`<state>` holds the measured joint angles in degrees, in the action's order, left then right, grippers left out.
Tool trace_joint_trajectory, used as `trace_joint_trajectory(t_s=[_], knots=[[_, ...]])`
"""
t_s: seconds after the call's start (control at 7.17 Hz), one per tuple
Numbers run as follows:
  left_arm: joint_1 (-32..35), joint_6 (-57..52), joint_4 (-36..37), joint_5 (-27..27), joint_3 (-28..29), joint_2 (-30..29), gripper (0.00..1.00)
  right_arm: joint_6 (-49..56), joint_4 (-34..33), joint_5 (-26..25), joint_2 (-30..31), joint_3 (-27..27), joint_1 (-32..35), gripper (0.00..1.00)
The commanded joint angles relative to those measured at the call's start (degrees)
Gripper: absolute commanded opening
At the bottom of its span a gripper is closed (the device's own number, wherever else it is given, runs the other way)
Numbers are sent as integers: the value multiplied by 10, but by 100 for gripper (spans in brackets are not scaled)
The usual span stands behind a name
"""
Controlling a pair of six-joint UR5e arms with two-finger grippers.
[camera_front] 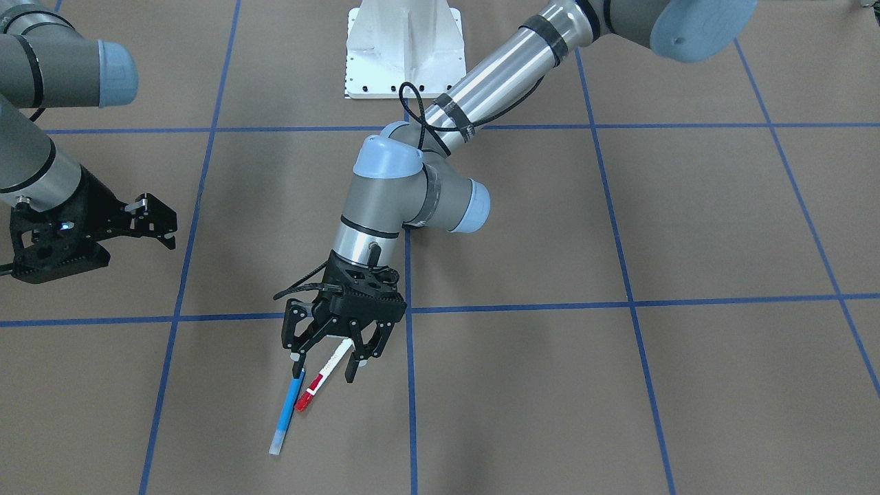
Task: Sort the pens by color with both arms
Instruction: 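Withdraw the left gripper while the right gripper moves toward the cup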
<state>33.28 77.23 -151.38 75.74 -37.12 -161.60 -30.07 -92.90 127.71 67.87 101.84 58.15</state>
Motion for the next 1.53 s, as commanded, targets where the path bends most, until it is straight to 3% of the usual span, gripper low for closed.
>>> trace_joint_trajectory(t_s=[0.0,0.14,0.42,0.84,1.12,1.39], knots=[[14,-36,62,49,-103,41,99,-3,0,-1,-4,0,0,100],[22,-44,136,80,-188,80,99,-3,0,-1,-5,1,-1,100],[53,-57,282,194,-358,163,99,-27,0,-1,-14,2,-1,100],[71,-187,538,307,-644,321,99,-129,23,-3,-52,4,-32,100],[90,-267,657,380,-739,362,99,-242,79,-15,-69,4,-75,99],[101,-278,661,412,-753,379,99,-350,168,-56,-71,1,-138,99]])
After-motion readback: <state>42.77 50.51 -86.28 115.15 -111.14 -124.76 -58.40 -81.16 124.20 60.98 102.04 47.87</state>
